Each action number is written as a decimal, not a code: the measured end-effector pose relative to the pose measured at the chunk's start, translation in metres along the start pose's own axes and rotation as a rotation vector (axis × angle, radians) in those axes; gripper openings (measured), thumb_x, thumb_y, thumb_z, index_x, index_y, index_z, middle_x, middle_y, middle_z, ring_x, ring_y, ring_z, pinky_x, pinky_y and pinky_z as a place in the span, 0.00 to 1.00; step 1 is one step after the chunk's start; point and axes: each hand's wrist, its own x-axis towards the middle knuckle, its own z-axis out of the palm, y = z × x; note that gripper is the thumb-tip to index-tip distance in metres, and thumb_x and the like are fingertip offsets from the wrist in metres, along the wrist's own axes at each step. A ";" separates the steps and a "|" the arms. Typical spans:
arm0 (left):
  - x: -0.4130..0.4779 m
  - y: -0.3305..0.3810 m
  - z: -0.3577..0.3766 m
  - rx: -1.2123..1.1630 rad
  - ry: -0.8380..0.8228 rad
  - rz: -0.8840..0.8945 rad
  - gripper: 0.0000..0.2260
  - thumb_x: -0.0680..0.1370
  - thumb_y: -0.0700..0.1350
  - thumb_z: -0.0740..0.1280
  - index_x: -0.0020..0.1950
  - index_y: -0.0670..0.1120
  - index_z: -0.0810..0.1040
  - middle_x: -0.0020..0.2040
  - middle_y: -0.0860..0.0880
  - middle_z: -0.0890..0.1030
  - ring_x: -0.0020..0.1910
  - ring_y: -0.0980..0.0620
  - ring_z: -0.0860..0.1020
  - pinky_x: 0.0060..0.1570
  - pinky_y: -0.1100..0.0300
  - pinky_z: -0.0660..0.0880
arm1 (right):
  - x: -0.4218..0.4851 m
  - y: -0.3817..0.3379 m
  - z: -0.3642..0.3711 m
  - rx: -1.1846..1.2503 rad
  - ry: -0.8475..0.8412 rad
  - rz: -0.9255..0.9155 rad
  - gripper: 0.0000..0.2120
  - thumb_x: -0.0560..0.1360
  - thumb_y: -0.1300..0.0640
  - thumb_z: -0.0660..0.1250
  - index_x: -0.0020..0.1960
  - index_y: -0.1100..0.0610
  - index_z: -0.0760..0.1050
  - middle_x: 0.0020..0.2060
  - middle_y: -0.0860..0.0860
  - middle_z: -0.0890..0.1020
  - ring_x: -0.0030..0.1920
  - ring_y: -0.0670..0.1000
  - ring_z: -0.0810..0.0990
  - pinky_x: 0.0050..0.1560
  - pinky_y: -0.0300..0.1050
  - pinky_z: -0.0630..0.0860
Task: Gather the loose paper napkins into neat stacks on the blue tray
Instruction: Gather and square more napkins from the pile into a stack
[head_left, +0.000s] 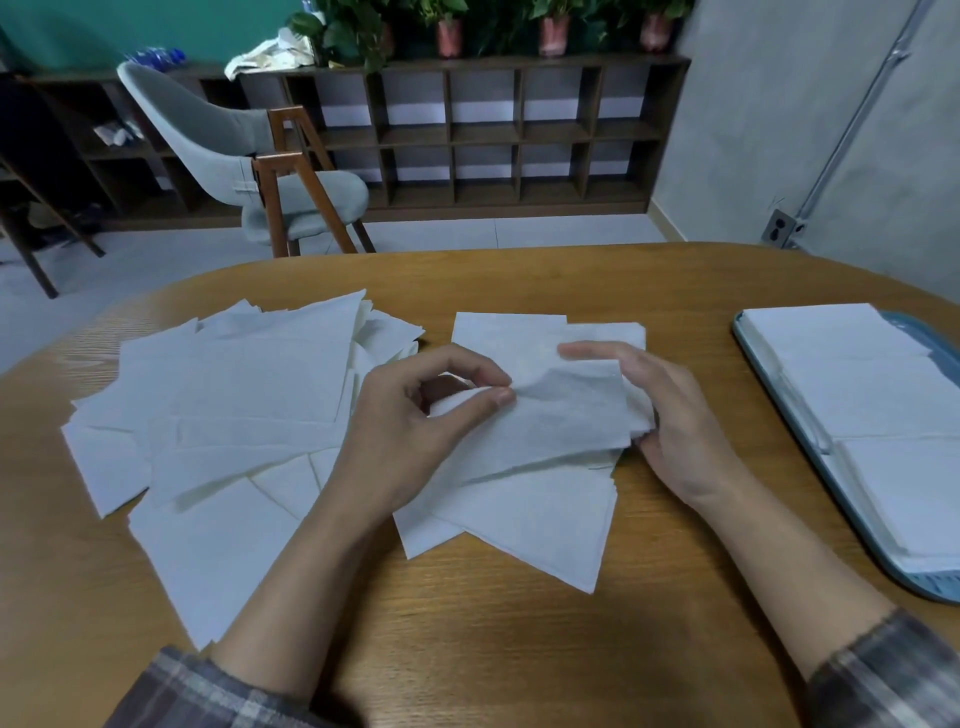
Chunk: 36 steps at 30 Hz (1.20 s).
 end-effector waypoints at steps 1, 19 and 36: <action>0.000 0.001 0.001 -0.021 0.026 -0.008 0.03 0.76 0.41 0.78 0.48 0.47 0.87 0.47 0.53 0.87 0.49 0.51 0.86 0.52 0.57 0.82 | -0.001 0.001 0.003 0.104 -0.056 0.044 0.28 0.74 0.30 0.68 0.61 0.49 0.86 0.63 0.53 0.85 0.67 0.55 0.81 0.71 0.64 0.71; 0.003 -0.006 0.002 0.136 0.135 -0.040 0.13 0.74 0.44 0.81 0.56 0.54 0.85 0.47 0.57 0.84 0.46 0.55 0.83 0.47 0.67 0.76 | -0.007 -0.008 0.026 0.029 -0.069 0.057 0.21 0.82 0.62 0.68 0.72 0.46 0.76 0.62 0.43 0.84 0.61 0.47 0.84 0.54 0.40 0.81; 0.001 -0.009 0.003 0.069 0.024 -0.267 0.23 0.78 0.52 0.76 0.70 0.64 0.73 0.58 0.58 0.83 0.54 0.61 0.82 0.55 0.60 0.78 | -0.005 -0.013 0.008 0.346 -0.203 0.130 0.19 0.78 0.60 0.70 0.67 0.47 0.82 0.66 0.52 0.83 0.64 0.55 0.83 0.57 0.46 0.83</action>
